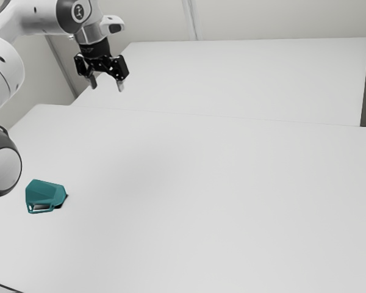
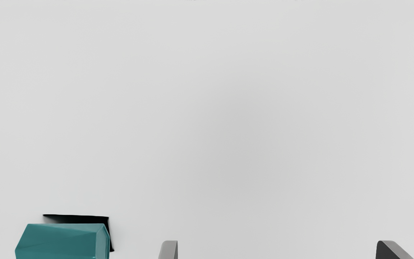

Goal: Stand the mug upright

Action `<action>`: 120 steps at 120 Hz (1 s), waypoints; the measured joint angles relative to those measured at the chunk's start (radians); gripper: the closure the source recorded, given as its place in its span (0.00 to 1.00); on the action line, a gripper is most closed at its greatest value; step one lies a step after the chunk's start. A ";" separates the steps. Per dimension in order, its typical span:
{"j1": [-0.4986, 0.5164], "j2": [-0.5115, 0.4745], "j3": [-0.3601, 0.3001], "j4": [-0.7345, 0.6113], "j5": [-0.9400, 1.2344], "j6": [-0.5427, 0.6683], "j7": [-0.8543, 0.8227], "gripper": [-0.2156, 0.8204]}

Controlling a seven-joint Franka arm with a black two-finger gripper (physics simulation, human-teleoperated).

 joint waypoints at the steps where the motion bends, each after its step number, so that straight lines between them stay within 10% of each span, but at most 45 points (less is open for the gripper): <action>1: -0.001 0.000 0.000 0.000 0.000 0.000 0.000 0.21; 42: 0.035 -0.100 0.023 -0.186 -0.001 -0.001 0.011 0.21; 78: 0.043 -0.123 0.325 -0.329 -0.112 0.078 0.161 0.21; 120: 0.037 -0.252 0.491 -0.601 -0.165 0.163 0.378 0.21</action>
